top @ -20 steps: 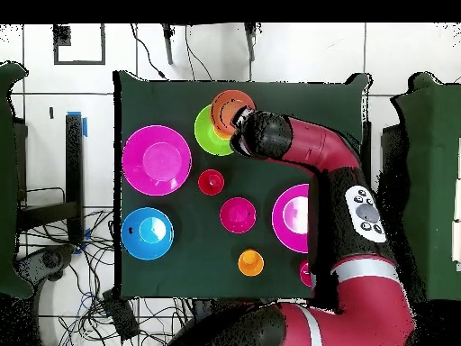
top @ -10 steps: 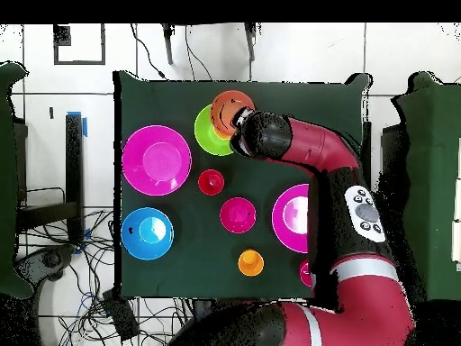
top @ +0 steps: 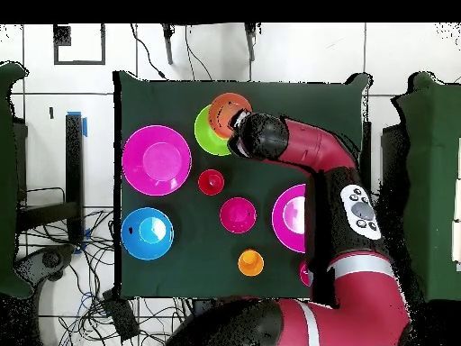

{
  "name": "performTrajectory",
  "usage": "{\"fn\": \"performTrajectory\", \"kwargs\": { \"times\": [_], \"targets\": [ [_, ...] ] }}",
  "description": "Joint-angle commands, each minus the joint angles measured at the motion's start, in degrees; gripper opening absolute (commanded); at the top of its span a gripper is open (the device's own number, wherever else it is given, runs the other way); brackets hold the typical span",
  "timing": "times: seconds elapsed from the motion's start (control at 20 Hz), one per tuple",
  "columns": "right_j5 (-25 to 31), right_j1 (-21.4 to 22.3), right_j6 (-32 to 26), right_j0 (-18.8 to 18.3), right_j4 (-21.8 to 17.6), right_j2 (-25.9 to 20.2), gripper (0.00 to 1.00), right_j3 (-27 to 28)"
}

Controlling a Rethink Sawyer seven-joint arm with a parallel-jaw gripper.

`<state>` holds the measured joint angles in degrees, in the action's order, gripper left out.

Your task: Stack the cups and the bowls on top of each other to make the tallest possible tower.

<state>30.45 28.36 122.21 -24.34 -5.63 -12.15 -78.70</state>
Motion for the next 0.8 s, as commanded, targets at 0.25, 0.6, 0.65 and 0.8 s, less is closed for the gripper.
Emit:
{"fn": "performTrajectory", "kwargs": {
  "times": [0.25,0.6,0.65,0.8],
  "targets": [
    [-0.4,-3.1,1.4,2.5,-0.5,-3.2,0.00,0.4],
    [0.9,-2.7,1.1,2.7,-0.4,-3.1,0.00,-0.1],
    [1.0,-2.6,1.1,2.7,-0.3,-3.2,0.00,-0.1],
    [2.0,-2.6,1.1,2.8,-0.2,-2.8,1.00,-0.1]
  ]
}}
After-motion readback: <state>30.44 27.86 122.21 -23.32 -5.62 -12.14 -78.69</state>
